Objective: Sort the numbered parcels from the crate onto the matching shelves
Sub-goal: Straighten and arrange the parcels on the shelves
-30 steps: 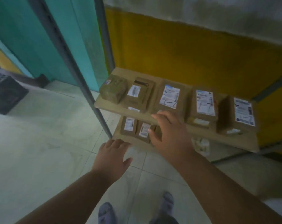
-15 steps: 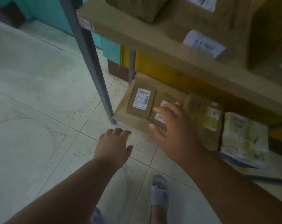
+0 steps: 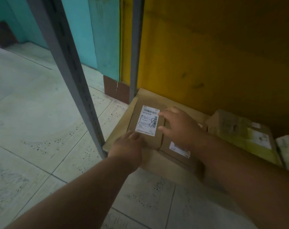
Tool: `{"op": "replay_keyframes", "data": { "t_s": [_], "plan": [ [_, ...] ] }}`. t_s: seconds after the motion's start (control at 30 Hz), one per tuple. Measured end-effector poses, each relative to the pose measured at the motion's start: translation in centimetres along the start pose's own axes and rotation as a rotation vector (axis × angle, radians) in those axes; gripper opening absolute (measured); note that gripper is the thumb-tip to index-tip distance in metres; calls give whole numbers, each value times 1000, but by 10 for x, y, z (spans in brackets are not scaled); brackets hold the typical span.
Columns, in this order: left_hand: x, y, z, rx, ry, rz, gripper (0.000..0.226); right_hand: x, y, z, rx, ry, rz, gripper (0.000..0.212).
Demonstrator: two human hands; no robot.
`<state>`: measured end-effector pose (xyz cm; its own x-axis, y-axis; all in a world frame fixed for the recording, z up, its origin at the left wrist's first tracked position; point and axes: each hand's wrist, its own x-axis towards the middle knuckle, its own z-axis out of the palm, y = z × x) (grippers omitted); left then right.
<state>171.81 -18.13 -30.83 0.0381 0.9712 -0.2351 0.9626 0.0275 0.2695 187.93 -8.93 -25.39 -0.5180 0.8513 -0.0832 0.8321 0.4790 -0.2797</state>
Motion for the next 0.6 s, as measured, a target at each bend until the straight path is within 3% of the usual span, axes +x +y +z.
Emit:
{"op": "replay_keyframes", "data": {
  "t_s": [0.27,0.5,0.6],
  "plan": [
    [-24,-23,13,-67,4,-51,67,39,3,55,-22,-218,-15,52],
    [-24,-30,17,-84,61,-50,62,47,7,60,-18,-191,-19,50],
    [-23,-25,17,-106,43,-68,58,34,23,40,-13,-160,62,53]
  ]
}}
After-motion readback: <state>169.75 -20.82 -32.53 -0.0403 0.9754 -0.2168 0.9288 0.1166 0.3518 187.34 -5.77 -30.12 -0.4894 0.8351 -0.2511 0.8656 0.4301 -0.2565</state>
